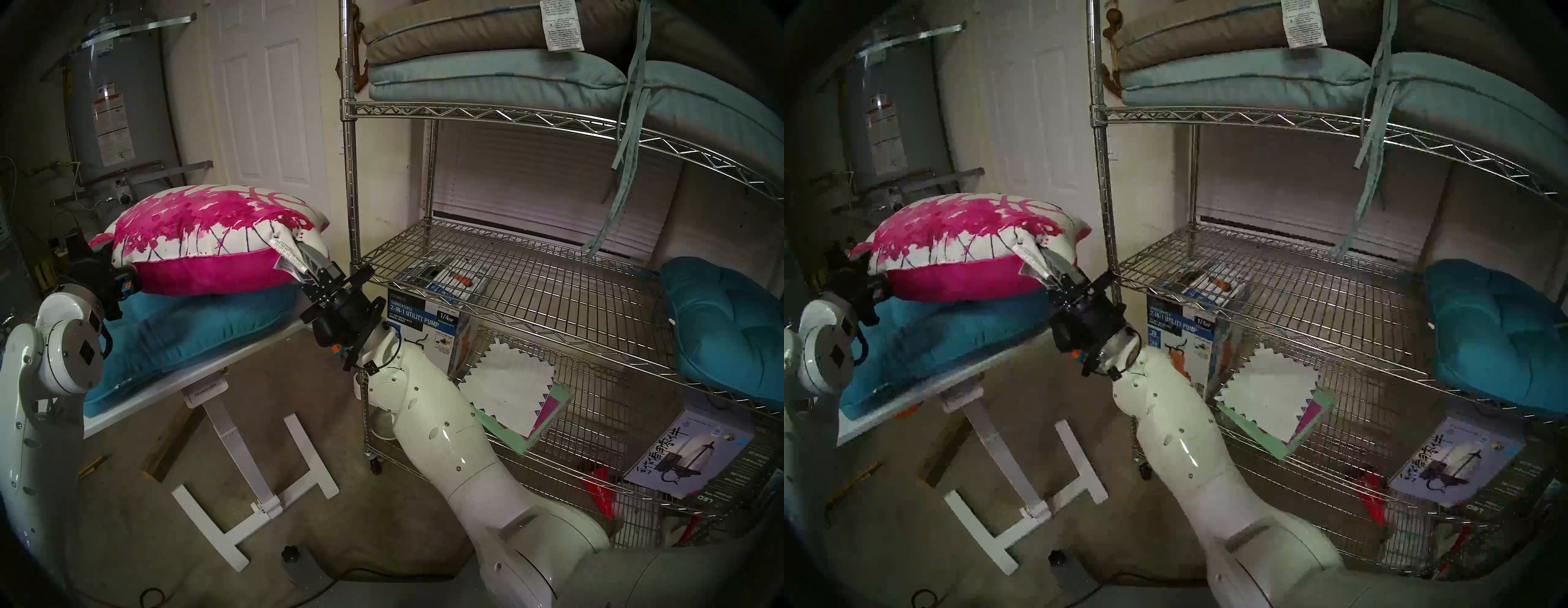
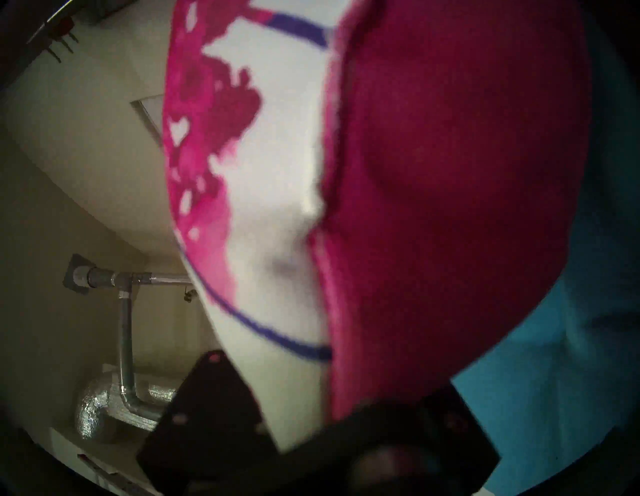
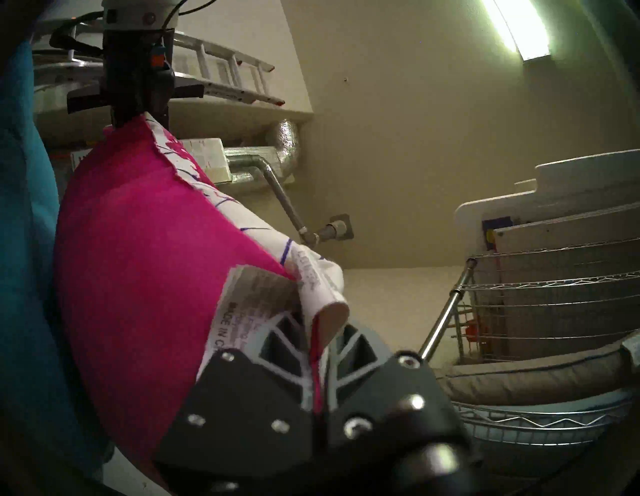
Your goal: Put cushion on the shelf
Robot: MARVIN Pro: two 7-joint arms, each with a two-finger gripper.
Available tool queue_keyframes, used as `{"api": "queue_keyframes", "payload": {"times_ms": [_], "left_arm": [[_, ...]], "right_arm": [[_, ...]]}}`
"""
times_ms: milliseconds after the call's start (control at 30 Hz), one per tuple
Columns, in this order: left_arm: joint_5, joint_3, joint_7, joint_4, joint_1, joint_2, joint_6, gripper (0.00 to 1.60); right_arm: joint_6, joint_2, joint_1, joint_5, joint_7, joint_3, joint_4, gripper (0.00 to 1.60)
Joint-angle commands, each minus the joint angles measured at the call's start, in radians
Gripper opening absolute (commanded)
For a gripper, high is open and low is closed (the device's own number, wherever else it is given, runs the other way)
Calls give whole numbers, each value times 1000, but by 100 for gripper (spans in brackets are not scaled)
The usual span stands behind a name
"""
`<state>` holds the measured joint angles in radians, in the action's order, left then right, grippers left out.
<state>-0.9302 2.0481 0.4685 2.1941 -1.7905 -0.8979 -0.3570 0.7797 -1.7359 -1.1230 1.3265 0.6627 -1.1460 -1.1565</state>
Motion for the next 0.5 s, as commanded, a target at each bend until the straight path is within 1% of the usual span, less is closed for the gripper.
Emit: {"api": "queue_keyframes", "payload": {"times_ms": [0, 167, 200, 233, 300, 367, 433, 467], "left_arm": [[22, -23, 7, 66, 56, 37, 20, 0], [50, -47, 33, 84, 88, 48, 22, 0], [50, -47, 33, 84, 88, 48, 22, 0], [59, -49, 42, 87, 96, 54, 26, 0], [76, -54, 57, 96, 114, 59, 27, 0], [93, -62, 77, 106, 143, 71, 32, 0], [99, -65, 84, 108, 152, 74, 33, 0], [105, -68, 89, 110, 160, 77, 35, 0]], "right_arm": [[-19, 19, -39, -8, 28, -28, -108, 0], [-42, 46, -79, -12, 22, -61, -172, 0], [-42, 46, -79, -12, 22, -61, -172, 0], [-49, 53, -92, -13, 16, -69, -194, 0], [-55, 61, -97, -11, 27, -82, -195, 0], [-75, 76, -131, -17, 14, -105, -246, 0], [-75, 76, -128, -16, 22, -110, -238, 0], [-82, 81, -139, -18, 16, -118, -257, 0]]}}
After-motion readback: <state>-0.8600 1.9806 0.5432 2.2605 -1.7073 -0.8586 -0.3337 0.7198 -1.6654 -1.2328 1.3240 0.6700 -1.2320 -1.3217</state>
